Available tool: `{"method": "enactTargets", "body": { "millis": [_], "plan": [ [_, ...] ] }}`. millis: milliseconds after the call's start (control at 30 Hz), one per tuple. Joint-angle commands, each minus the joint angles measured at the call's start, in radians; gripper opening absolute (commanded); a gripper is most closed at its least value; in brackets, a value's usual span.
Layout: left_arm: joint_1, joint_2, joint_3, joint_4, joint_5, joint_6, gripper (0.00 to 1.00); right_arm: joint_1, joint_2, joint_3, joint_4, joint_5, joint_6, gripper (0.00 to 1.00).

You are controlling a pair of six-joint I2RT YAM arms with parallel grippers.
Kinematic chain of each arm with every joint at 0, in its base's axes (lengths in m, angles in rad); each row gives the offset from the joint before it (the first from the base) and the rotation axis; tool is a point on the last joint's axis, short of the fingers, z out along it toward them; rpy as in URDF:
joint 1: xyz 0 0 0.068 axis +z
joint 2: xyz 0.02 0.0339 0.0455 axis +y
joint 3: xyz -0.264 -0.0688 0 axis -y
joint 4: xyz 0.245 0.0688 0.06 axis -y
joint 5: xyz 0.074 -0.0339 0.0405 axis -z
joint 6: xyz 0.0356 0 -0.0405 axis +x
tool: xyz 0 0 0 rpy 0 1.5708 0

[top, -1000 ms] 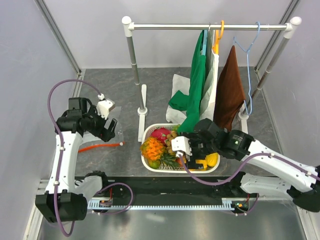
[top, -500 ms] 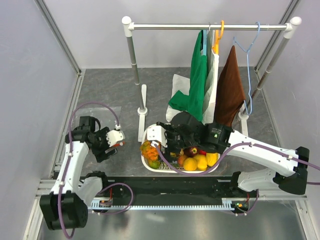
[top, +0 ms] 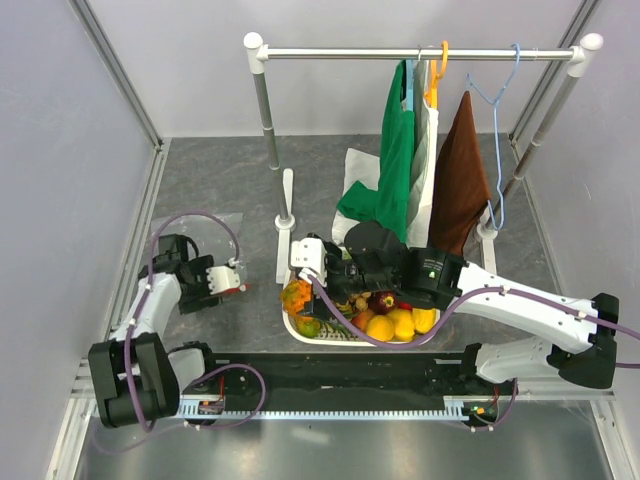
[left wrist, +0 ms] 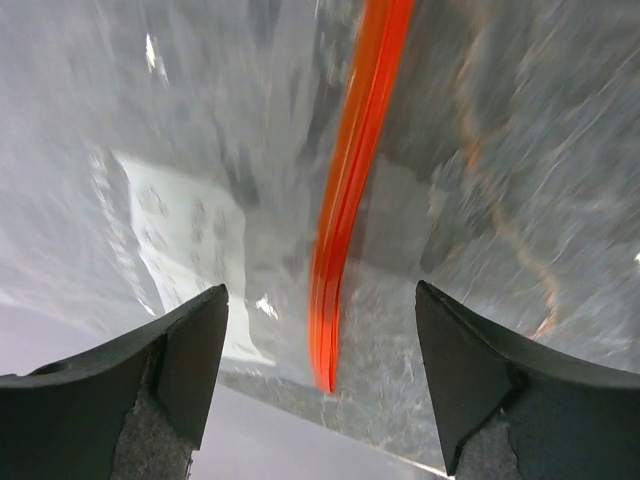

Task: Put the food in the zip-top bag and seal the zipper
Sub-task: Pick up the zipper food storage bag at the center of the board.

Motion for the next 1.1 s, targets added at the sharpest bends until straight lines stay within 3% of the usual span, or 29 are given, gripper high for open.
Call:
{"method": "enactTargets", "body": {
  "millis": [0, 167, 267, 300, 333, 667, 833, 1067],
  "plan": [
    [0.124, 0.048, 0.049, 0.044, 0.003, 0.157, 0.8, 0.005, -0.013, 0.007, 0.064, 0.005, 0.021, 0.98],
    [0.172, 0.124, 0.117, -0.028, 0.07, 0.171, 0.62, 0.005, -0.019, -0.02, 0.088, 0.015, 0.028, 0.98],
    [0.175, 0.144, 0.146, -0.083, 0.127, 0.16, 0.38, 0.004, -0.015, -0.009, 0.117, 0.046, 0.082, 0.98],
    [0.175, 0.148, 0.159, -0.094, 0.153, 0.154, 0.09, 0.005, -0.009, -0.003, 0.124, 0.067, 0.097, 0.98],
    [0.175, 0.153, 0.172, -0.121, 0.172, 0.119, 0.02, 0.005, -0.007, -0.001, 0.142, 0.075, 0.111, 0.98],
    [0.178, 0.268, 0.59, -0.454, 0.478, -0.292, 0.02, 0.007, 0.019, -0.01, 0.309, 0.155, 0.143, 0.97],
    [0.178, 0.256, 0.699, -0.525, 0.612, -0.499, 0.02, 0.005, 0.068, 0.019, 0.373, 0.202, 0.089, 0.95],
    [0.178, 0.127, 0.798, -0.528, 0.787, -0.825, 0.02, 0.005, 0.102, 0.122, 0.418, 0.248, 0.419, 0.91]
  ]
}}
